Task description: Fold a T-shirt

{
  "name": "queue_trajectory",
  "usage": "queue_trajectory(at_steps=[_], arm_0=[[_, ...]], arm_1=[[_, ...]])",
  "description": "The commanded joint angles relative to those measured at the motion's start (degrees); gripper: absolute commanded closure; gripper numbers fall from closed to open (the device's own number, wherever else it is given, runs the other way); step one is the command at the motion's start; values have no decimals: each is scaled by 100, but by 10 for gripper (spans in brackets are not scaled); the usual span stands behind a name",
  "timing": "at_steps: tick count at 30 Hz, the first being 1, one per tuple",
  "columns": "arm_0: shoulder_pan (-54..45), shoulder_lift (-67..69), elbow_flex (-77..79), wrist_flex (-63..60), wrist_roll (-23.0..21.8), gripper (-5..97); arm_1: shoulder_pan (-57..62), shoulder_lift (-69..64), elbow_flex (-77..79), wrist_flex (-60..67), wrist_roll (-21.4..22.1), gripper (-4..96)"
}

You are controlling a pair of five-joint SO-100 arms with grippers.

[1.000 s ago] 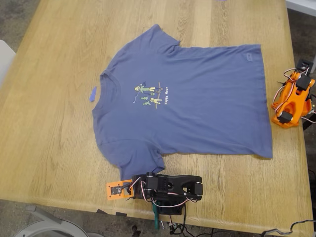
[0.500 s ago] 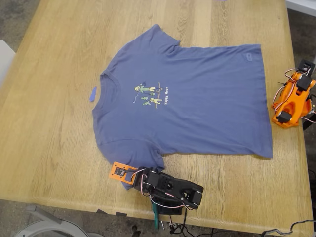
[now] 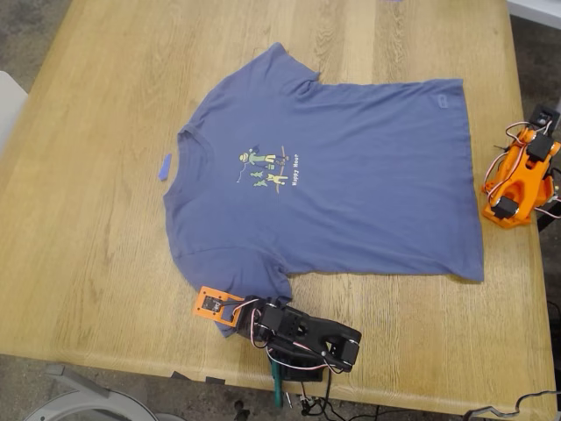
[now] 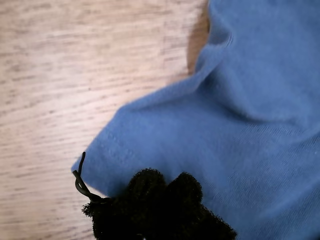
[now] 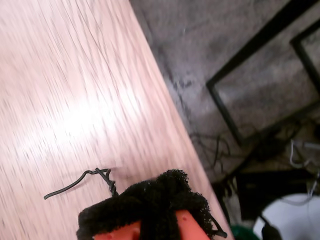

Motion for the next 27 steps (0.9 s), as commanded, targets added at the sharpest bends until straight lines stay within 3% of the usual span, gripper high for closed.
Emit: queue_trajectory(at_steps=[1,8,14,19,23,27], arm_0=[[-149,642,-105,-466,193,888],[-378,642,-158,-1318,853,816],[-26,642,-352,-1556,598,659],[387,642,-606,-1564,510,547],[475,642,-773,-1573,571,508],[431,642,-949,-1687,589,485]], arm_1=[[-62,44,387,-545,-18,911],[-501,53,9,-1107,-185,891],[-905,53,-545,-1169,-211,799],[-940,53,-940,-1318,-149,785],[-958,53,-1239,-1318,-158,866],[-1020,53,-1345,-1837,-202,843]])
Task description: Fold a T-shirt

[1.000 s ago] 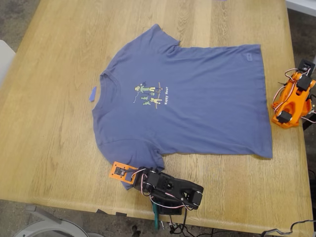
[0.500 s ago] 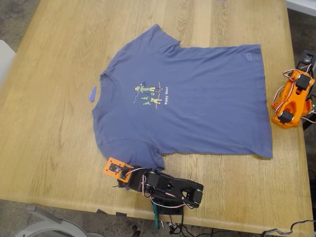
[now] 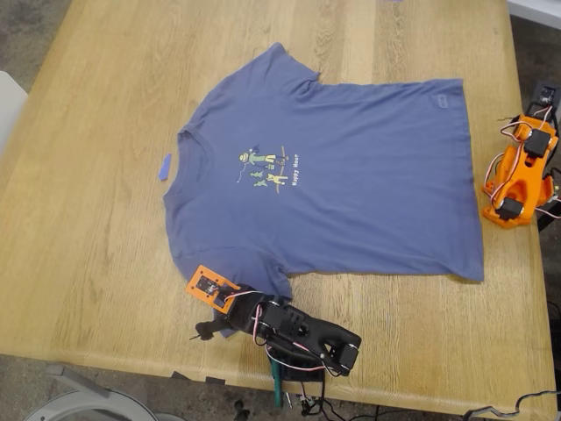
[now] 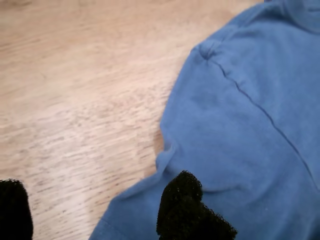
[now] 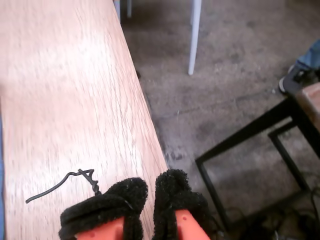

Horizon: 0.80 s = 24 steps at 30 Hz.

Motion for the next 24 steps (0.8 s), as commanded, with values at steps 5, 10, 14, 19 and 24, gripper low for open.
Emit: queue_trajectory(at_steps=[5,10,14,19,24], arm_0=[[132,642,-457,-721,132,326],[396,642,-308,-1222,-114,263],[439,642,-360,-1195,-132,263],[448,642,-492,-1195,-264,263],[501,642,-536,-1195,-290,273]], arm_1=[[431,44,-519,-686,-141,785],[940,44,-686,-519,-62,750],[940,53,-747,-545,70,754],[650,53,-589,-1336,220,697],[334,53,-642,-1450,255,562]])
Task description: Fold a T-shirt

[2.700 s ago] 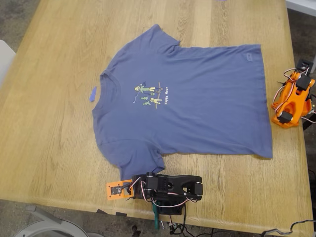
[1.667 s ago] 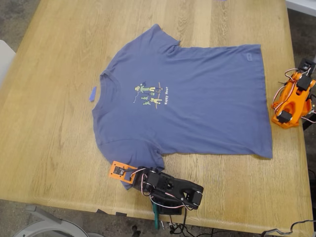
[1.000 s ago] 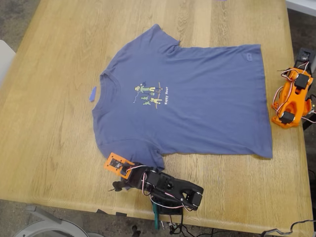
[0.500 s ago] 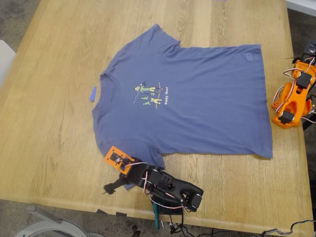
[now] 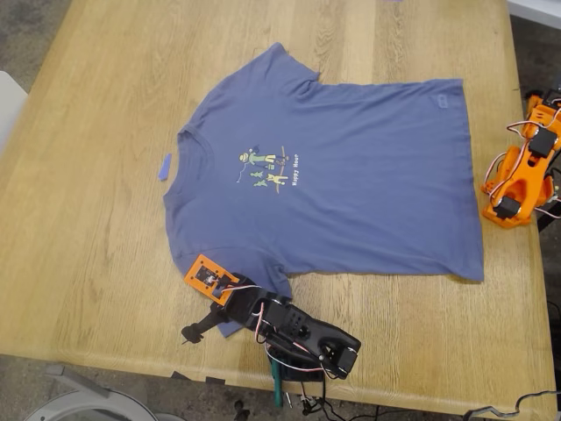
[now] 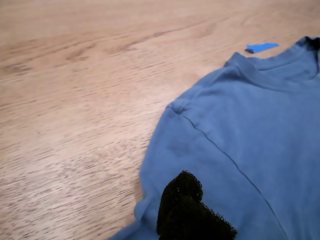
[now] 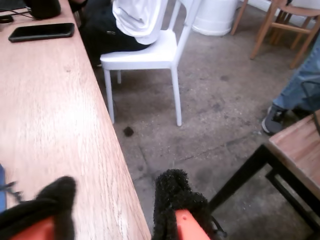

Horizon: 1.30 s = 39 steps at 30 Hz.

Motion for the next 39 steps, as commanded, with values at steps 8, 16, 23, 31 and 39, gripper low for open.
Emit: queue_trajectory(at_steps=[8,16,23,31,39], arm_0=[[281,642,-554,-167,-44,285],[791,642,-650,-176,70,322],[1213,501,-853,-167,44,315],[2092,-826,-1837,176,-404,272],[2250,-2593,-3023,483,-475,250]], arm_1=[[-984,62,-18,-809,-246,425],[-1758,53,-18,-949,-396,294],[-2347,53,-571,-105,-281,224],[-3885,35,-1600,1529,-448,219],[-5563,0,-2742,3753,-659,230]])
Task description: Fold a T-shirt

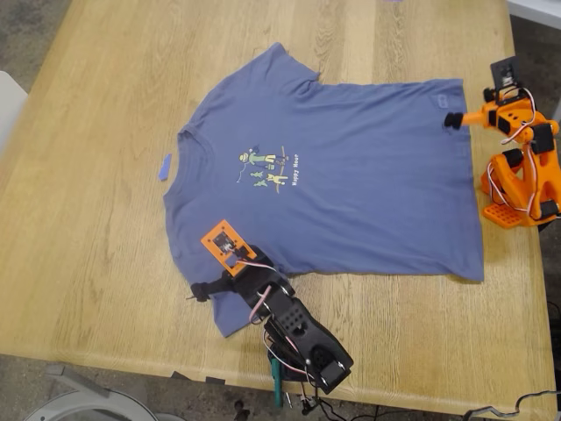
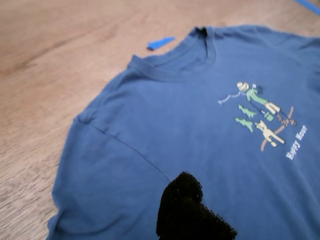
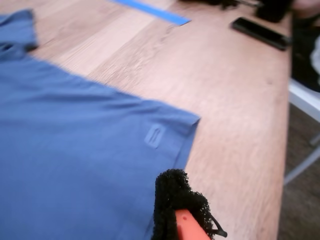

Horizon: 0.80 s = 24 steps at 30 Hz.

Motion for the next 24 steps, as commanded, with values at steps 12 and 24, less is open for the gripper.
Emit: queue_trajectory(at_steps=[12,24], arm_0=[[387,-2180,-1327,-237,132,154],[633,-4764,-2742,-1784,176,117]], arm_1=[[-2566,-958,-861,492,-70,240],[-4333,-3103,-879,-1433,-53,261]])
